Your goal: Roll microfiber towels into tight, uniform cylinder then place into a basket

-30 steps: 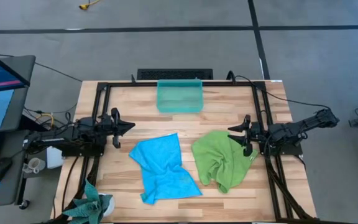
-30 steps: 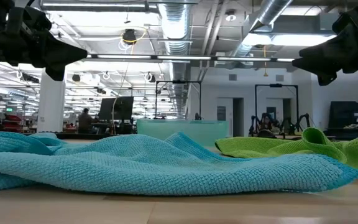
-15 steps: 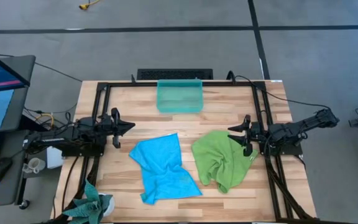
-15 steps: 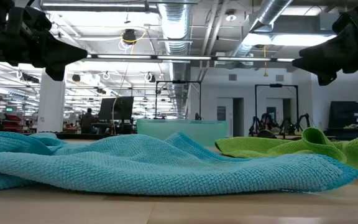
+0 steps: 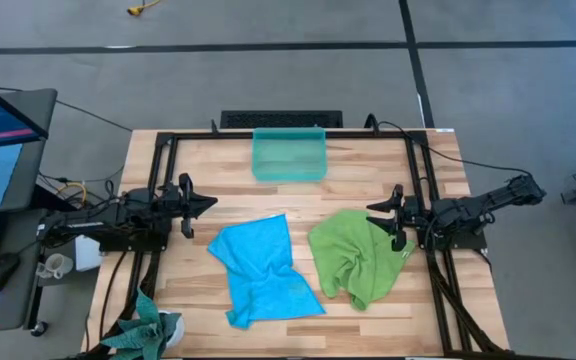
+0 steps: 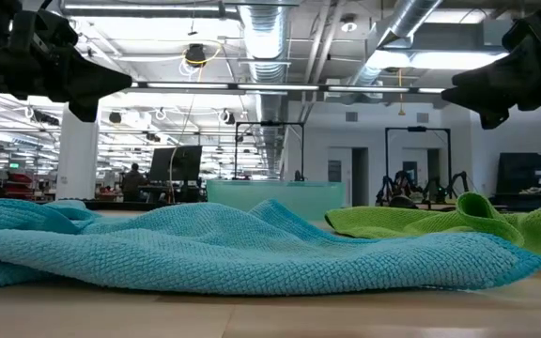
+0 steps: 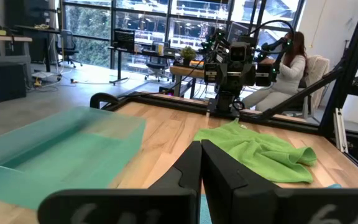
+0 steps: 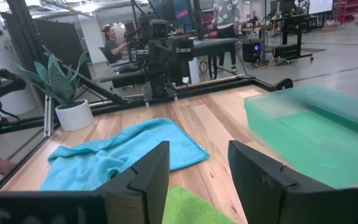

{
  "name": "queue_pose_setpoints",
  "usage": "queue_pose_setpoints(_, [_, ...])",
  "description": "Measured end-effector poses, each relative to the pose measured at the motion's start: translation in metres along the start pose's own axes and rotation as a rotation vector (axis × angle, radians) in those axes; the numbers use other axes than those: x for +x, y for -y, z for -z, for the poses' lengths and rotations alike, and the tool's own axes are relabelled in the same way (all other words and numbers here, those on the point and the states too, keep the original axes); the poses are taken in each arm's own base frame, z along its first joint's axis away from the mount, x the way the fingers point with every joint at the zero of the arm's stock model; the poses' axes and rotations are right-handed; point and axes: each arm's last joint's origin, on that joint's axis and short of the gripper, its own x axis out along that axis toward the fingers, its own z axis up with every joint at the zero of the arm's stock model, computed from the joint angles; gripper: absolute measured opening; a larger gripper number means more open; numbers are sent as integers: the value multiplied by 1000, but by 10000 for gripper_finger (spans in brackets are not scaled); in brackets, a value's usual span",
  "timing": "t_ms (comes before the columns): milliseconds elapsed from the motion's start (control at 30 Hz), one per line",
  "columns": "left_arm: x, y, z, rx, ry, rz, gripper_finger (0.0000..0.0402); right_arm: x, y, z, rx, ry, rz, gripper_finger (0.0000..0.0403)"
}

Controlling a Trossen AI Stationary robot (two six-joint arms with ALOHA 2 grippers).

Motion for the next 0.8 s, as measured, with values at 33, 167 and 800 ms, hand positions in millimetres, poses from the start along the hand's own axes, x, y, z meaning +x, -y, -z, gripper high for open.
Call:
queue_pose_setpoints(33, [0,0,0,0,0,0,0,0,0,0,0,0,0,186])
queue_pose_setpoints(167, [0,0,0,0,0,0,0,0,0,0,0,0,0,185])
queue_pose_setpoints(800, [0,0,0,0,0,0,0,0,0,-2,-38,16,-1,187])
